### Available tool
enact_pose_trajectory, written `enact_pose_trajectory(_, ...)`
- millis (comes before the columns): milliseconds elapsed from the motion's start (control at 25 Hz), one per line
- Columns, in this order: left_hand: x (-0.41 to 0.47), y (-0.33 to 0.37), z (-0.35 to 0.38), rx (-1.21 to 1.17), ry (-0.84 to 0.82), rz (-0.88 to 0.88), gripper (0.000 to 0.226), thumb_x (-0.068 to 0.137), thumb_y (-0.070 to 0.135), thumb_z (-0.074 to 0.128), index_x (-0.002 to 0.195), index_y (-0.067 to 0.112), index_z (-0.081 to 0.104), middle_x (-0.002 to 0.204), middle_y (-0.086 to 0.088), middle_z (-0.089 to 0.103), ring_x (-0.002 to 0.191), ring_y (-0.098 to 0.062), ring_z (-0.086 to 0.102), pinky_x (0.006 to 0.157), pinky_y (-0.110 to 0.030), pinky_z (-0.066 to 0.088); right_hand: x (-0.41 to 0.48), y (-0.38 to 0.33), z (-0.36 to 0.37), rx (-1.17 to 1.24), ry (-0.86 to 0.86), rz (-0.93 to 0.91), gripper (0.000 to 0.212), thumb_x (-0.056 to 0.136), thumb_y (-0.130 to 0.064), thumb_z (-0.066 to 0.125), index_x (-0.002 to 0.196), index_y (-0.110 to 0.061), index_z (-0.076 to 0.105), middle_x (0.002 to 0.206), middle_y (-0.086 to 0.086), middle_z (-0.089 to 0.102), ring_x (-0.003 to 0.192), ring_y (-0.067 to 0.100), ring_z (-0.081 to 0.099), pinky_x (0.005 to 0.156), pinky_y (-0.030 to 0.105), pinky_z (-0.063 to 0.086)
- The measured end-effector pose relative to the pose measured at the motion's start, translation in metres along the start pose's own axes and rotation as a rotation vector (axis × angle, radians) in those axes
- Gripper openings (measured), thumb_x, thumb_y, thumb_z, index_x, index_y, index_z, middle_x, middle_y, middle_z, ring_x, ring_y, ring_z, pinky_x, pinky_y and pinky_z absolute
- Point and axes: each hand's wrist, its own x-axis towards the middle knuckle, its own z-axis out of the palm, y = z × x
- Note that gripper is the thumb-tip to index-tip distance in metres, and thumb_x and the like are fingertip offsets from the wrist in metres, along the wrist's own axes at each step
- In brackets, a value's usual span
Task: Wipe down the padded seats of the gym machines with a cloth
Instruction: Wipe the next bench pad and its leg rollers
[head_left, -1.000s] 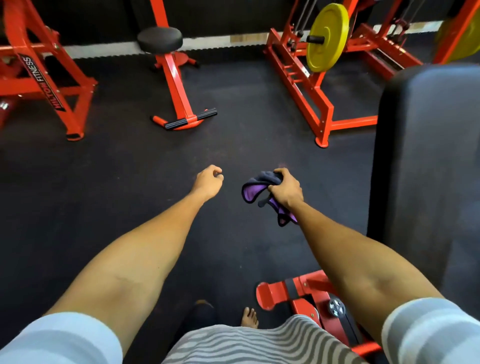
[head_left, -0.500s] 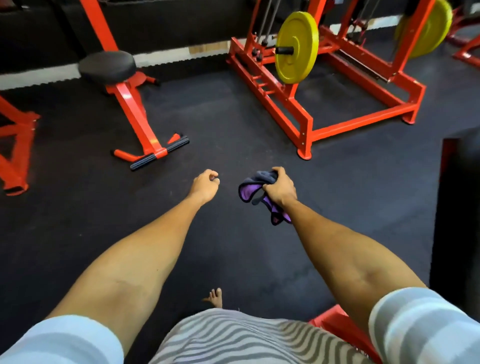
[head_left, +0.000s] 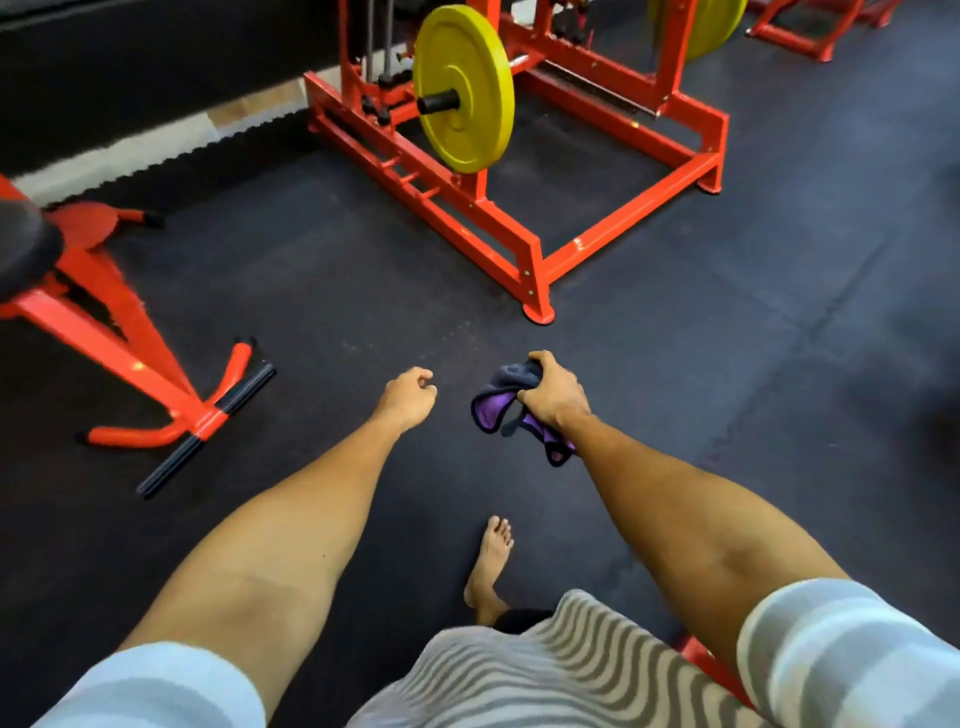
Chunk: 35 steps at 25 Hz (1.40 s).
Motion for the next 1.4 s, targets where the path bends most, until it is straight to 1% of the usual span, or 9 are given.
enact_pose_trajectory(120, 0.07, 0.043, 0.005, 0.182, -0.129, 0.029, 0.045, 0.1, 0.03, 0.053, 0.145, 0.027, 0.05, 0.148, -0.001, 0.053, 0.136, -0.025, 0.047, 0.113, -0.041, 0.04, 0.055, -0.002, -0.029, -0.048, 0.01, 0.023, 0.066, 0.083, -0.02, 0.063, 0.145, -0.031, 0.043, 0.139, 0.006, 0.057, 0.124, 0.035, 0.057, 0.1, 0.042, 0.049)
enact_pose_trajectory(280, 0.16, 0.138, 0.015, 0.295, -0.189, 0.147, 0.051, 0.099, 0.031, 0.055, 0.148, 0.026, 0.048, 0.153, -0.005, 0.049, 0.139, -0.028, 0.046, 0.115, -0.038, 0.037, 0.123, 0.007, -0.084, -0.105, 0.035, 0.072, 0.061, 0.085, -0.024, 0.063, 0.143, -0.028, 0.045, 0.138, 0.009, 0.055, 0.124, 0.035, 0.055, 0.098, 0.041, 0.047)
enact_pose_trajectory(440, 0.219, 0.209, 0.053, 0.379, -0.298, 0.193, 0.051, 0.098, 0.032, 0.056, 0.148, 0.026, 0.048, 0.151, -0.008, 0.051, 0.138, -0.029, 0.048, 0.114, -0.036, 0.038, 0.168, 0.03, -0.138, -0.085, 0.066, 0.186, 0.058, 0.085, -0.022, 0.06, 0.141, -0.029, 0.045, 0.136, 0.007, 0.056, 0.121, 0.035, 0.056, 0.093, 0.042, 0.048)
enact_pose_trajectory(720, 0.34, 0.35, 0.142, 0.451, -0.415, 0.381, 0.047, 0.099, 0.025, 0.056, 0.146, 0.018, 0.051, 0.147, -0.009, 0.055, 0.136, -0.029, 0.05, 0.112, -0.033, 0.039, 0.272, 0.082, -0.244, -0.04, 0.174, 0.334, 0.059, 0.087, -0.021, 0.06, 0.143, -0.028, 0.043, 0.136, 0.008, 0.056, 0.119, 0.034, 0.057, 0.085, 0.038, 0.045)
enact_pose_trajectory(840, 0.389, 0.425, 0.175, 0.471, -0.473, 0.446, 0.047, 0.098, 0.026, 0.057, 0.144, 0.02, 0.052, 0.146, -0.009, 0.055, 0.134, -0.029, 0.052, 0.111, -0.036, 0.041, 0.312, 0.096, -0.304, -0.004, 0.228, 0.412, 0.058, 0.086, -0.022, 0.06, 0.141, -0.029, 0.044, 0.137, 0.006, 0.056, 0.119, 0.033, 0.057, 0.089, 0.039, 0.048)
enact_pose_trajectory(1000, 0.427, 0.525, 0.22, 0.472, -0.501, 0.572, 0.043, 0.098, 0.024, 0.057, 0.141, 0.021, 0.056, 0.145, -0.006, 0.057, 0.134, -0.028, 0.052, 0.11, -0.035, 0.041, 0.35, 0.117, -0.381, 0.056, 0.381, 0.488, 0.059, 0.086, -0.021, 0.059, 0.142, -0.03, 0.044, 0.138, 0.005, 0.055, 0.122, 0.033, 0.055, 0.092, 0.039, 0.045)
enact_pose_trajectory(1160, 0.45, 0.593, 0.272, 0.472, -0.593, 0.645, 0.037, 0.099, 0.021, 0.057, 0.136, 0.019, 0.06, 0.14, -0.005, 0.06, 0.13, -0.025, 0.054, 0.107, -0.033, 0.041, 0.38, 0.15, -0.427, 0.138, 0.407, 0.62, 0.068, 0.087, -0.019, 0.06, 0.15, -0.027, 0.035, 0.14, 0.006, 0.054, 0.123, 0.034, 0.054, 0.084, 0.037, 0.039)
enact_pose_trajectory(1280, 0.481, 0.647, 0.314, 0.496, -0.631, 0.667, 0.037, 0.099, 0.021, 0.056, 0.136, 0.02, 0.059, 0.141, -0.004, 0.06, 0.131, -0.026, 0.054, 0.107, -0.034, 0.042, 0.421, 0.191, -0.471, 0.153, 0.442, 0.676, 0.056, 0.087, -0.021, 0.062, 0.14, -0.022, 0.042, 0.134, 0.007, 0.057, 0.117, 0.033, 0.057, 0.085, 0.036, 0.044)
enact_pose_trajectory(1400, 0.516, 0.704, 0.347, 0.527, -0.651, 0.666, 0.038, 0.099, 0.021, 0.055, 0.137, 0.019, 0.059, 0.142, -0.006, 0.059, 0.13, -0.027, 0.055, 0.105, -0.033, 0.041, 0.466, 0.225, -0.519, 0.198, 0.462, 0.7, 0.057, 0.085, -0.021, 0.063, 0.139, -0.023, 0.043, 0.131, 0.007, 0.058, 0.111, 0.032, 0.059, 0.083, 0.038, 0.048)
